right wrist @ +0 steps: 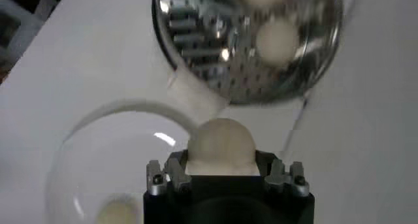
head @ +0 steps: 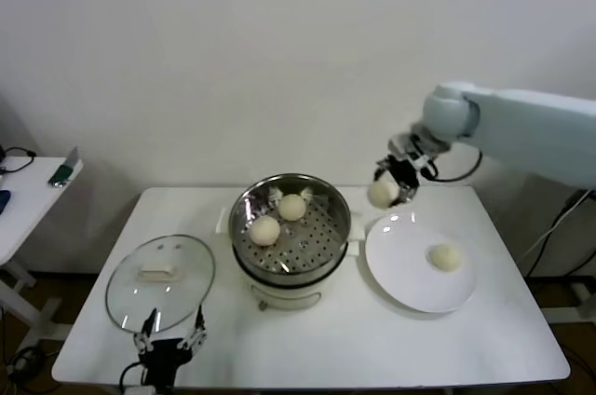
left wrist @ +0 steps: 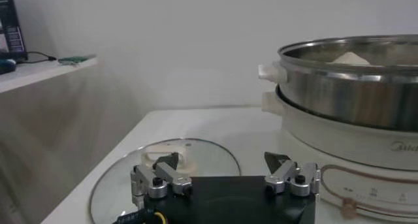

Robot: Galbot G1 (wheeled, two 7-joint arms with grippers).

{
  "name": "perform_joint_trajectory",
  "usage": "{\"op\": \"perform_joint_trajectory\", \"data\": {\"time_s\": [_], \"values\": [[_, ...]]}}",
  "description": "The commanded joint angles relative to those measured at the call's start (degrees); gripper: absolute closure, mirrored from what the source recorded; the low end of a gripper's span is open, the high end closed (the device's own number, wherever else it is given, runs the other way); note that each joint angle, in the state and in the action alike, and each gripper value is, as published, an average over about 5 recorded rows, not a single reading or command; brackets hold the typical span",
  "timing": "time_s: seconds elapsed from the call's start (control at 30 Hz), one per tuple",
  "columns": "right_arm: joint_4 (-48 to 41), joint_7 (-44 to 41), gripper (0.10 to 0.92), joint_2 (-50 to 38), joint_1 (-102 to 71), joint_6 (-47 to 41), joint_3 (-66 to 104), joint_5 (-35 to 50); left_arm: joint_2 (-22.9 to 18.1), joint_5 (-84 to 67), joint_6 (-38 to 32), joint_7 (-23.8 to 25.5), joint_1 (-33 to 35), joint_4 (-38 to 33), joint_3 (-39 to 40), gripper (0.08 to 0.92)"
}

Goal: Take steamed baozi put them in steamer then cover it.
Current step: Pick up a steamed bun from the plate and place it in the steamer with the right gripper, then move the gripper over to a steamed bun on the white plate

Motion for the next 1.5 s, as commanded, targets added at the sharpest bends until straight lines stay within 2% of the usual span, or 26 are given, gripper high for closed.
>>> {"op": "perform_joint_trajectory", "data": {"time_s": [0.03, 0.27, 0.63, 1.13, 1.23, 1.3, 1.4, 1.5], "values": [[11.07, -2.13, 0.338, 12.23, 5.84, 12.62, 4.63, -8.67, 0.03, 0.07, -0.06, -0.03, 0.12, -0.19, -0.3, 0.177], [11.48, -0.66, 0.339, 18.04, -1.84, 15.49, 3.53, -16.84, -0.1, 0.0, 0.0, -0.04, 0.04, -0.15, -0.57, 0.177], [6.96, 3.18, 0.338, 18.88, -12.05, 13.89, 1.27, -27.28, -0.06, -0.07, -0.08, -0.12, -0.03, 0.39, -0.82, 0.177], [3.54, 7.75, 0.338, 19.36, -17.63, 11.76, 1.67, -31.89, -0.11, 0.13, -0.06, -0.14, -0.11, 0.56, -0.58, 0.177], [3.65, 8.64, 0.313, 18.98, -17.35, 11.77, 1.89, -31.69, -0.13, 0.15, -0.06, -0.17, -0.06, 0.5, -0.57, 0.177], [3.84, 8.35, 0.269, 18.26, -16.1, 12.13, 2.38, -30.09, -0.14, 0.15, -0.05, -0.18, 0.0, 0.4, -0.58, 0.177], [3.81, 6.17, 0.216, 16.25, -11.99, 12.94, 3.2, -24.35, -0.14, 0.2, -0.05, -0.22, 0.08, 0.25, -0.57, 0.177], [3.09, 2.38, 0.204, 13.5, -6.45, 13.37, 3.2, -16.31, -0.18, 0.39, -0.07, -0.23, 0.15, 0.08, -0.44, 0.177]]}}
